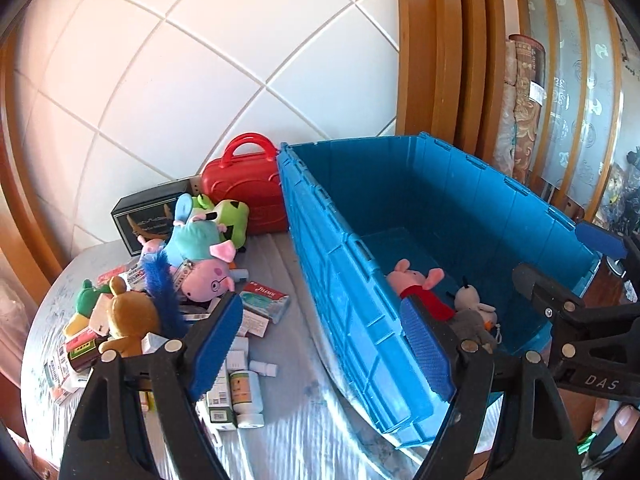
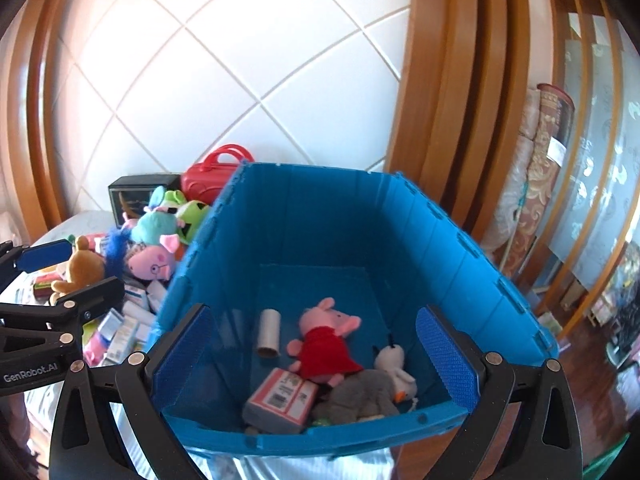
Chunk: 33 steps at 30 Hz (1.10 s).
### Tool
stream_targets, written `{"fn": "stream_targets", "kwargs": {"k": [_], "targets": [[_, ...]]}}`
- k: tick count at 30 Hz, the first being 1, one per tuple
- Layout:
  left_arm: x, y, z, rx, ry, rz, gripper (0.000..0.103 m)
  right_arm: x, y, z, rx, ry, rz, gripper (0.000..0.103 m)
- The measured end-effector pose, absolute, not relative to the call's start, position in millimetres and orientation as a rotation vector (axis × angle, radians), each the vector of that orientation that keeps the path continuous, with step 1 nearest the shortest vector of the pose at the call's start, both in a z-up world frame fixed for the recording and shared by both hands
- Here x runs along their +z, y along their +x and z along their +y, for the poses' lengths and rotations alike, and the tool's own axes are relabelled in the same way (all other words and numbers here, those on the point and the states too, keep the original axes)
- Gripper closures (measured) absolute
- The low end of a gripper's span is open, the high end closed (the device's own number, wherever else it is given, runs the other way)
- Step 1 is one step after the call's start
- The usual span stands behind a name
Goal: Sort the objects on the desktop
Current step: 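Withdraw both tools from the crate back toward the pile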
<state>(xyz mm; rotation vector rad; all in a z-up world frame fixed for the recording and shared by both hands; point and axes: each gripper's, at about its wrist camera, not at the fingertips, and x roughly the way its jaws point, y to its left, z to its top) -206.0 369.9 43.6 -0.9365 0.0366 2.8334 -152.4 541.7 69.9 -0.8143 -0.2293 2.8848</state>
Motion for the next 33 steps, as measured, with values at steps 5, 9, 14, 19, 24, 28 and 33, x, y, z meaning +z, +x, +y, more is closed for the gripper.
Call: {"fn": "stream_targets", "kwargs": {"k": [5,9,14,19,24,28,33], "targets": [[36,-204,328,2.854,-0.977,-0.013,0.022,66,-158,501,2.930,-0.827,-0.274,0.000],[28,-200,290,2.892,-0.999,-0.043,0.022,60,-164,466,2.968,-0.847,-0.303,0.000],[19,-192,239,2.946,-1.007,-0.120,0.022,53,-173,423,3.000,-0.879,-0.340,0.000],[8,-187,188,2.991,-1.036,-0.159,0.022,42,-183,381,3.043,-0.919,-0.361,0.000],[-13,-181,139,3.028,-1.098,-0.189,0.022,24,-192,340,3.078,-0.988,-0.380,0.000],[-39,-181,109,3.023,-1.176,-0.215,0.022,2,-200,312,3.096,-1.091,-0.399,0.000],[-80,-182,83,2.996,-1.317,-0.240,0.022,-39,-216,288,3.063,-1.268,-0.398,0.000]]}}
